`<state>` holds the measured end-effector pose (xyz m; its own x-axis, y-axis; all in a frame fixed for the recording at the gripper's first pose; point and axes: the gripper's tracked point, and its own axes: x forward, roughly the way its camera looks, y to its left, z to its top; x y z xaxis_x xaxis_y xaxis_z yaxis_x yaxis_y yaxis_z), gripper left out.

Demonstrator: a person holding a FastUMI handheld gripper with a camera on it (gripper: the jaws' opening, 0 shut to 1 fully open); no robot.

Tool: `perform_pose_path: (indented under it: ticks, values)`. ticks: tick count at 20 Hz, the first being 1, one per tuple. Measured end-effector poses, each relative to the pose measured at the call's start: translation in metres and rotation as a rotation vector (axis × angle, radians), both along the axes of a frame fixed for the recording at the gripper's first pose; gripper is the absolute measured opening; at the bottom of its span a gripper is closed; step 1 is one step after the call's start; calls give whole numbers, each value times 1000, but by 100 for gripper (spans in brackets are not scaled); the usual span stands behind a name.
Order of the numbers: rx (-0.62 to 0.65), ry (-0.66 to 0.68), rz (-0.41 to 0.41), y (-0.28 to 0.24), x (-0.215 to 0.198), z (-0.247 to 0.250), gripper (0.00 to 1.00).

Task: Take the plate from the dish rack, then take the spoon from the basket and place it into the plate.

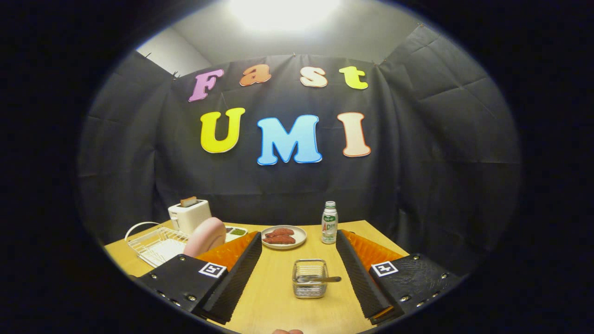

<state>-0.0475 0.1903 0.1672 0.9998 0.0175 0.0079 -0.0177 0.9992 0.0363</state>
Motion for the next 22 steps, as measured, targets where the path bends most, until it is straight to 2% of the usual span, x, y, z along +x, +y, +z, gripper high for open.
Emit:
perform_pose_path:
  ticks: [5, 8, 15, 20, 21, 22]
  values:
    - [29, 53, 57, 71, 29, 10, 98]
    - [70, 142, 86, 112, 52, 1, 98]
    - [179, 391, 87, 169, 95, -45, 98]
    - [213, 601, 28, 180, 111, -84, 97]
    - [222, 644, 29, 183, 112, -93, 95]
    - [223, 676, 31, 185, 113, -97, 70]
